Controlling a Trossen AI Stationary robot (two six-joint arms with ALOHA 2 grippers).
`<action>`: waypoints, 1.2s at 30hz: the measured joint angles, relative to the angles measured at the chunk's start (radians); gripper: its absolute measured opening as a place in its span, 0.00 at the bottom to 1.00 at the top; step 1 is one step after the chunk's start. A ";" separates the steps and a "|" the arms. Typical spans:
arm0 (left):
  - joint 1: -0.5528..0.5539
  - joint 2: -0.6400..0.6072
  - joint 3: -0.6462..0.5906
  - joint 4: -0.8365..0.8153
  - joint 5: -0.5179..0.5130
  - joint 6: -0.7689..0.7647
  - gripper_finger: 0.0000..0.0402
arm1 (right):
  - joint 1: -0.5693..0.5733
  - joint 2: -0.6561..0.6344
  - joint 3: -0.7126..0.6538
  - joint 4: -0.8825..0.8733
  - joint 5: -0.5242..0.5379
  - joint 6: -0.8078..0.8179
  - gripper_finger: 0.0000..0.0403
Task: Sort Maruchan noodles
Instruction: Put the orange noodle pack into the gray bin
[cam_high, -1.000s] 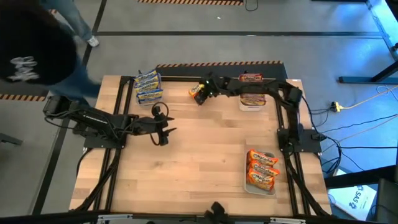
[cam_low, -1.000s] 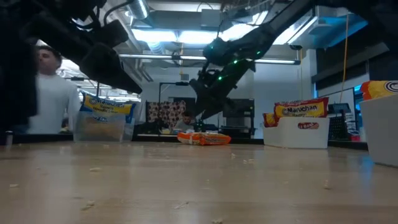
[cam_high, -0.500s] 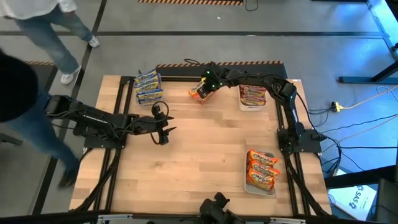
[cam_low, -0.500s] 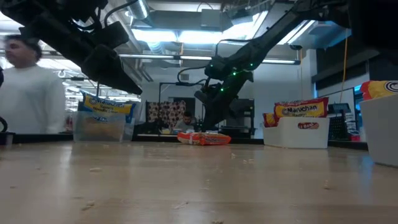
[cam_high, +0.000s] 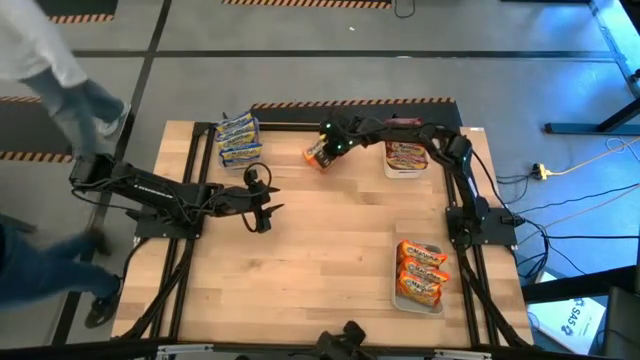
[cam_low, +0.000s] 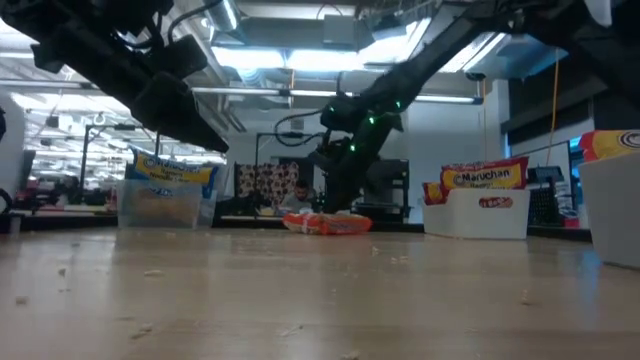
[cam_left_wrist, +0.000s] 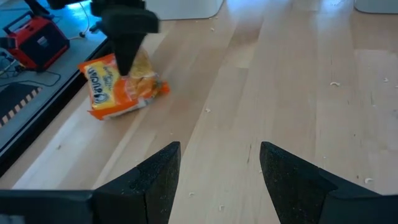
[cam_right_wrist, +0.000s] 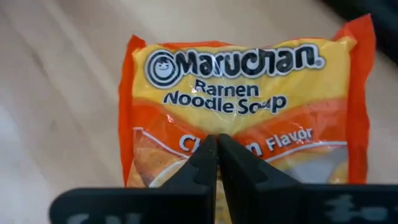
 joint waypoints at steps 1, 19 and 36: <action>0.000 0.000 0.000 0.000 0.000 0.000 0.54 | 0.014 0.000 0.011 -0.037 0.026 -0.006 0.04; 0.000 0.000 0.000 0.001 0.000 -0.051 0.54 | 0.296 -0.004 0.021 -0.268 0.150 0.025 0.04; -0.091 0.000 0.000 -0.002 0.124 -0.397 0.54 | 0.606 -0.003 0.017 -0.115 0.130 0.081 0.04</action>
